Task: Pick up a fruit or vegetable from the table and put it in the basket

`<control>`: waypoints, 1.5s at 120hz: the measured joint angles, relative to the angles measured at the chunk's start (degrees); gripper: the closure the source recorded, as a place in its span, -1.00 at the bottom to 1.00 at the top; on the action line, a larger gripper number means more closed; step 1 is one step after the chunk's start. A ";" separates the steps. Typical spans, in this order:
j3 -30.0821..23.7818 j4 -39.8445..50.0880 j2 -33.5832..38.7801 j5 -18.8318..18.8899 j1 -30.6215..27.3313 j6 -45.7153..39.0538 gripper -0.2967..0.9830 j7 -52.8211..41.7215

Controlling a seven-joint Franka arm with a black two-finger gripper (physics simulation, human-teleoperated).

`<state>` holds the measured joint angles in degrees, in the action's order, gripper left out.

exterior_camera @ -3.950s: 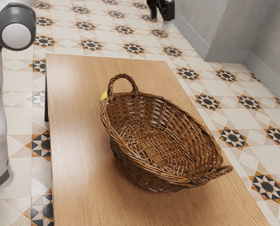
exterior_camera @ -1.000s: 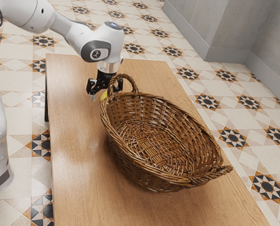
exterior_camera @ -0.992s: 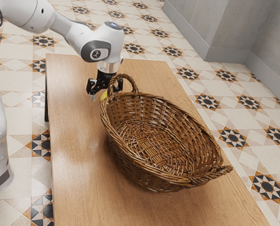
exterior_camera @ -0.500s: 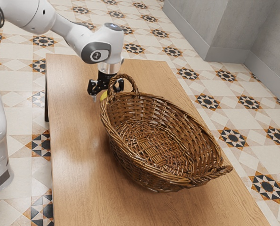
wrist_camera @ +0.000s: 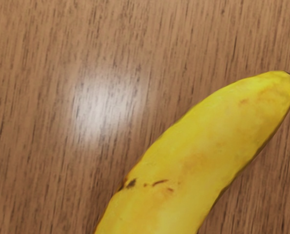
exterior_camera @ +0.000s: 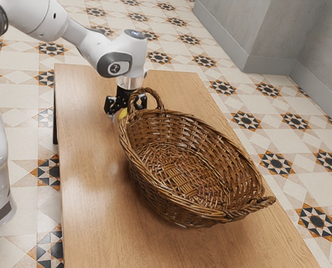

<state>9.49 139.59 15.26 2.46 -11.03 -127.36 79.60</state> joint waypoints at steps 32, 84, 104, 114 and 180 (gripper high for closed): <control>0.08 0.00 -0.08 0.00 -0.01 -0.13 -0.24 -0.21; 0.09 -0.41 2.44 0.05 0.03 0.66 0.31 -1.75; -0.32 -9.01 4.01 0.12 0.08 5.09 0.34 -2.28; -1.67 -16.05 3.27 0.14 0.45 8.72 0.34 -2.48; -26.20 -28.30 6.56 -0.32 0.67 22.93 0.34 -3.21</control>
<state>-16.71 111.29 21.83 2.14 -10.36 -104.43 76.39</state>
